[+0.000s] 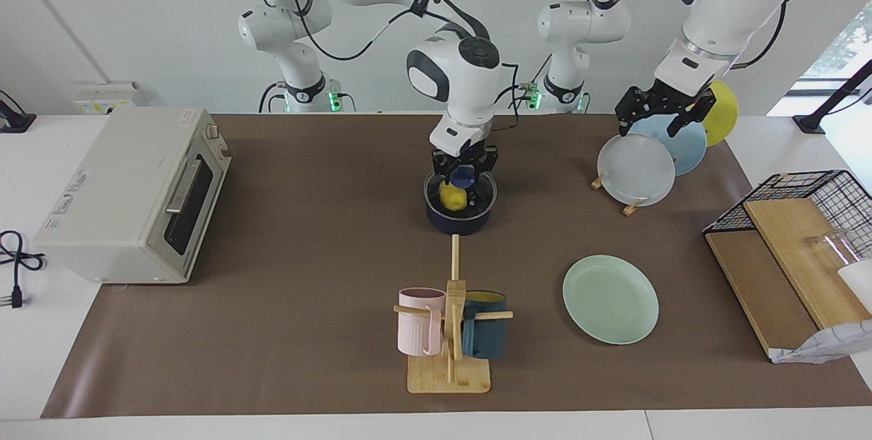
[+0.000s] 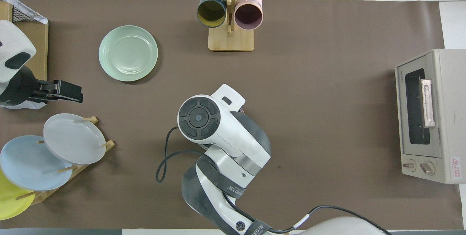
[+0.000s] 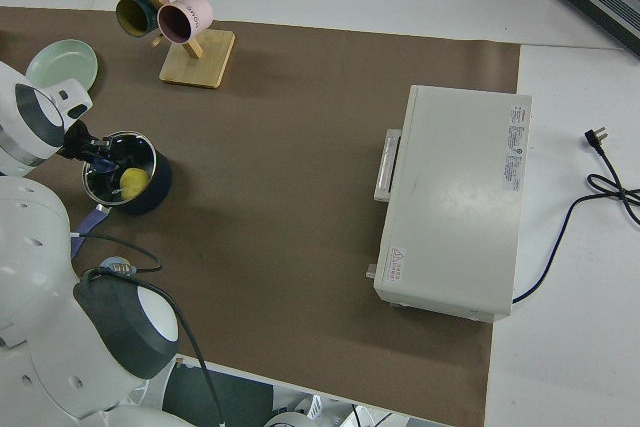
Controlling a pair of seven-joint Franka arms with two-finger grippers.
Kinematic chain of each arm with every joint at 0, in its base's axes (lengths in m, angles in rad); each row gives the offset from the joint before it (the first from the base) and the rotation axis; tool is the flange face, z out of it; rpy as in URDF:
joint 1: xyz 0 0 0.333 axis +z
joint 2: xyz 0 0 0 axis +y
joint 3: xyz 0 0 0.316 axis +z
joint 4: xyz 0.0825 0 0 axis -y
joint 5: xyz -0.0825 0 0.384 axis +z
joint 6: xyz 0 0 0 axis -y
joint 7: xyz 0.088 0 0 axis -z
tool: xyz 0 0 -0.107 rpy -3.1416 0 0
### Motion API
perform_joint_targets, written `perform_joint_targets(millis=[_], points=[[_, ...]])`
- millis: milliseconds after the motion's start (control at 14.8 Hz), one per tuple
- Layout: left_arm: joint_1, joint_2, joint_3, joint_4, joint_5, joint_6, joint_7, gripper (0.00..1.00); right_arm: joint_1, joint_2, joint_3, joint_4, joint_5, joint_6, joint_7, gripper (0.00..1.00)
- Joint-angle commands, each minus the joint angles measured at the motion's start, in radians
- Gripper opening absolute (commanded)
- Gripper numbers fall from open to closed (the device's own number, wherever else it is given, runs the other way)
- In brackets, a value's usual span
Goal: Transfer potato from pot to plate
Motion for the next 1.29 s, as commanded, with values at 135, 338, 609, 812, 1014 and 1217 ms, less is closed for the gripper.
perform_joint_targets(millis=[135, 338, 609, 812, 1014, 1217], points=[[-0.004, -0.030, 0.003, -0.031, -0.010, 0.015, -0.014, 1.00, -0.012, -0.008, 0.007, 0.010, -0.022, 0.006, 0.007, 0.64], [-0.011, -0.030, 0.003, -0.031, -0.010, 0.018, -0.031, 1.00, -0.018, -0.013, 0.004, 0.058, -0.019, -0.050, -0.013, 0.64], [-0.037, -0.030, 0.003, -0.031, -0.010, 0.019, -0.043, 1.00, -0.061, -0.024, 0.001, 0.159, -0.008, -0.170, -0.092, 0.64], [-0.078, -0.030, 0.003, -0.048, -0.010, 0.024, -0.112, 1.00, -0.159, -0.036, 0.004, 0.162, -0.005, -0.185, -0.242, 0.64], [-0.173, -0.051, 0.003, -0.109, -0.010, 0.089, -0.213, 1.00, -0.259, -0.045, 0.002, 0.162, 0.020, -0.202, -0.399, 0.64], [-0.306, -0.030, 0.001, -0.168, -0.010, 0.206, -0.380, 1.00, -0.381, -0.044, 0.001, 0.150, 0.040, -0.189, -0.580, 0.64]])
